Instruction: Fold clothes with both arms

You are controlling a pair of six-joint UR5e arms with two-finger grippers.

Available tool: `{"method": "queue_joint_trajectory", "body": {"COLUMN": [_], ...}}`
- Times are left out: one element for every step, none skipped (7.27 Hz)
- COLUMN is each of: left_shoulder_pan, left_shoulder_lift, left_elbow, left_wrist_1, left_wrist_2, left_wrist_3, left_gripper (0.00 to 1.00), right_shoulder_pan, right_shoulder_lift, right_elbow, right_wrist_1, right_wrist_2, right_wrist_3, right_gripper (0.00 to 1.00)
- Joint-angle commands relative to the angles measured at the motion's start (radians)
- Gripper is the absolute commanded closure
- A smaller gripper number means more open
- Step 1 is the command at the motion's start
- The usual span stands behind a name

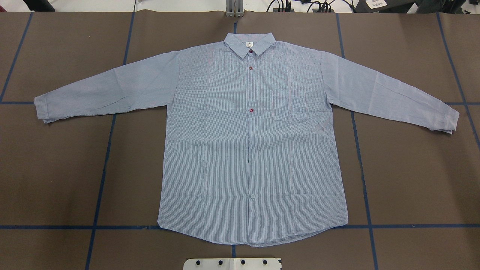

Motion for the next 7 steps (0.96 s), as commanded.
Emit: {"method": "queue_joint_trajectory", "body": {"left_shoulder_pan": [0.001, -0.001, 0.001, 0.001, 0.001, 0.001, 0.002], "left_shoulder_lift": [-0.002, -0.003, -0.015, -0.038, -0.09, -0.142, -0.199], "left_elbow": [-0.001, -0.003, -0.001, -0.001, 0.002, -0.001, 0.009], "left_wrist_1": [0.0, 0.0, 0.0, -0.002, 0.001, 0.003, 0.003], "left_wrist_2": [0.0, 0.0, 0.0, 0.0, 0.006, 0.002, 0.0], "left_wrist_3": [0.0, 0.0, -0.003, -0.009, -0.014, -0.012, -0.014], "left_gripper": [0.0, 0.0, 0.0, 0.0, 0.0, 0.0, 0.0], "right_shoulder_pan": [0.004, 0.003, 0.003, 0.003, 0.001, -0.002, -0.035], "right_shoulder_lift": [0.008, 0.009, 0.011, 0.034, 0.067, 0.099, 0.132], "right_elbow": [0.009, 0.003, 0.0, -0.002, -0.026, -0.073, -0.145], "right_wrist_1": [0.002, 0.0, 0.002, 0.002, 0.003, 0.064, 0.169], "right_wrist_2": [0.004, 0.004, 0.004, 0.004, 0.002, 0.002, 0.002], "right_wrist_3": [0.009, 0.011, 0.014, 0.013, 0.011, 0.011, 0.012], "right_gripper": [0.0, 0.0, 0.0, 0.0, 0.0, 0.0, 0.0]}}
